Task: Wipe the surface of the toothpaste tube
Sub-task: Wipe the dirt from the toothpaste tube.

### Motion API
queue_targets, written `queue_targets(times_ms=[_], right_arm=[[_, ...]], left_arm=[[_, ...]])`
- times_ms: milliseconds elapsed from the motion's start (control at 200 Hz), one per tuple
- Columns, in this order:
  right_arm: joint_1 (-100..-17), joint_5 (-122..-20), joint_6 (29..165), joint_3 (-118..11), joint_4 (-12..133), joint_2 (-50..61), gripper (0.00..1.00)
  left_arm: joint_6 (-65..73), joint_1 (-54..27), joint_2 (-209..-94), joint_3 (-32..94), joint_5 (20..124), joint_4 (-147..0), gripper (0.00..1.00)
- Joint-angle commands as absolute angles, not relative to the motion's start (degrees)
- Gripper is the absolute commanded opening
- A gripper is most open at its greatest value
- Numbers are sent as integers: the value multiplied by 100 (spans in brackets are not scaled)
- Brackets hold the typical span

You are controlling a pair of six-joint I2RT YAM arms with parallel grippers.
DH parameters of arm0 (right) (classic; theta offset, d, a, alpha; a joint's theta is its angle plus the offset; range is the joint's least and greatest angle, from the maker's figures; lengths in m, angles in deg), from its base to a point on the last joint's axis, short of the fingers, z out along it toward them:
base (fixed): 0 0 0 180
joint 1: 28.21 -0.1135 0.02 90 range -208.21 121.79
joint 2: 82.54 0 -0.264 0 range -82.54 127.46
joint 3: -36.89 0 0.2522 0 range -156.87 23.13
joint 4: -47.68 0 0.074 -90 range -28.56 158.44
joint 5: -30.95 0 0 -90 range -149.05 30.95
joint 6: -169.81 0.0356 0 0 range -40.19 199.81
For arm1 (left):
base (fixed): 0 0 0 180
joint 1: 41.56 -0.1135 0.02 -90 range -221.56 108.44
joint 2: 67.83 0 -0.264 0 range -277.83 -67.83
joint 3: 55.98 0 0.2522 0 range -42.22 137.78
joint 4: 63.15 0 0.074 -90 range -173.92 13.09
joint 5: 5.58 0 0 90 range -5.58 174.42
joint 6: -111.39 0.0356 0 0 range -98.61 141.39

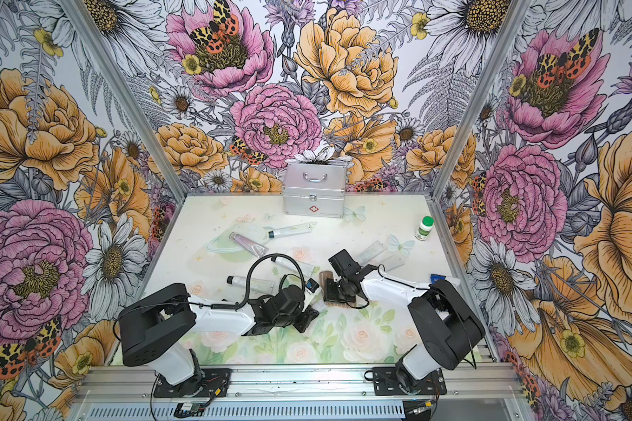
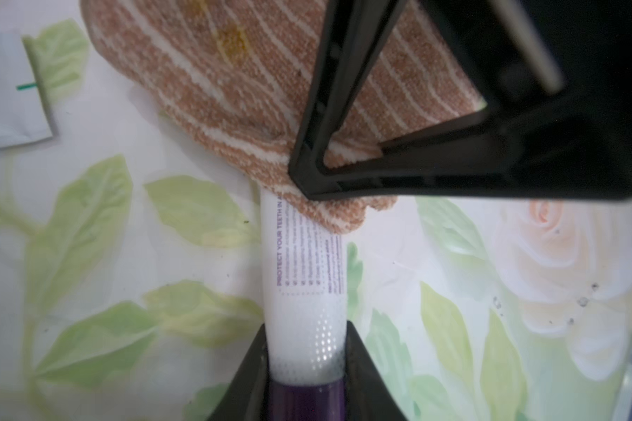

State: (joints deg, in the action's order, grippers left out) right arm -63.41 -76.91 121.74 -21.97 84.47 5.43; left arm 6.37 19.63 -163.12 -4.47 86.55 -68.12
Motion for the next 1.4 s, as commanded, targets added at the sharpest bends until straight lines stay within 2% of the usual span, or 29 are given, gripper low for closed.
queue_targets(times_ms=[0,210,330,445,696,851,1266,1396], right_arm=[[-6633,-8778,12504,-2002,8247,839,0],[-6700,-8718,12517,-1970,8229,899,0],[-6595,-8086,12217,-1919,8665,913,0],[-6284,-7322,11806,-2006,9183,939,0],[-5529,-6962,11447,-2239,9308,1110,0],[-5498,-7211,11445,-2469,9291,1217,0],[-6226,-8335,11998,-2158,9061,515,0],[-6237,-8225,11988,-2077,9040,523,0]], left_arm=[[737,2081,-16653,-320,8854,-6786,25],[742,2051,-16592,-364,8882,-6793,25],[729,2047,-16515,-429,8890,-6788,25],[701,2066,-16422,-524,8921,-6786,25],[609,2163,-16417,-592,9003,-6773,25],[586,2173,-16423,-584,9021,-6751,25],[636,2043,-16391,-541,8864,-6699,25],[643,2045,-16392,-534,8842,-6701,25]])
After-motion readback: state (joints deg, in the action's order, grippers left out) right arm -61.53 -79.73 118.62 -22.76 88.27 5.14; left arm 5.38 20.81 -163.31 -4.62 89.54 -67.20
